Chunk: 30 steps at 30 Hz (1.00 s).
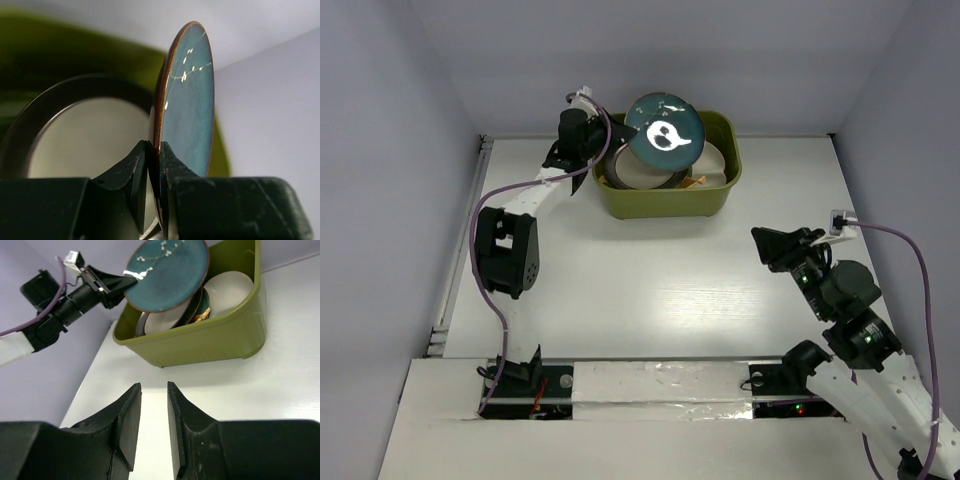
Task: Place the mixed dishes into the plastic bin
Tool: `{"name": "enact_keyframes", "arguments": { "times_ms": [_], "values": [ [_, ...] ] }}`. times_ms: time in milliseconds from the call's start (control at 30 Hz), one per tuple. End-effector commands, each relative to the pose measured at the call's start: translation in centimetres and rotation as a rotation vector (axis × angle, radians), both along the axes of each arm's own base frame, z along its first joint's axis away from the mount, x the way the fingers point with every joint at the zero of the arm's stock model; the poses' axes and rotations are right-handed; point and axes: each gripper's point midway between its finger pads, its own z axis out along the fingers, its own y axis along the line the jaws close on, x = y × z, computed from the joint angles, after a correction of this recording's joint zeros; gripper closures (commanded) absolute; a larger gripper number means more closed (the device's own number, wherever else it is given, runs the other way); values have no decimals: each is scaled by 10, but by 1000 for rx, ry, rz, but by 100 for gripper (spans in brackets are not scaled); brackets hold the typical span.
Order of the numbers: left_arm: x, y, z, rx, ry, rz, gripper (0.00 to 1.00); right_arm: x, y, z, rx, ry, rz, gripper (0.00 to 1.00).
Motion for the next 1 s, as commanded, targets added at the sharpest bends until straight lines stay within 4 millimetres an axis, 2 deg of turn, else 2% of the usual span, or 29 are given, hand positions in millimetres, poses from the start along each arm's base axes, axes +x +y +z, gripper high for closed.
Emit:
{"name": "enact_keyframes", "arguments": {
  "times_ms": [0,167,433,600,767,833,867,967],
  "values": [
    [-4,-5,85,-140,-198,-48,100,2,7,5,19,-26,24,67],
    [4,-1,62,-129,-163,-35,100,4,8,1,12,-18,24,67],
    [11,10,1,-42,-39,38,98,7,12,0,13,-14,30,67],
    [11,21,-27,25,18,94,80,8,13,1,15,-15,32,67],
    [9,27,-39,95,40,131,63,7,12,4,19,-19,32,67],
    [9,32,-36,112,37,152,58,7,12,4,22,-19,32,67],
    [8,34,-36,130,33,159,50,8,12,3,20,-17,30,67],
    [5,43,-26,161,14,192,39,7,12,5,23,-19,33,67]
  ]
}}
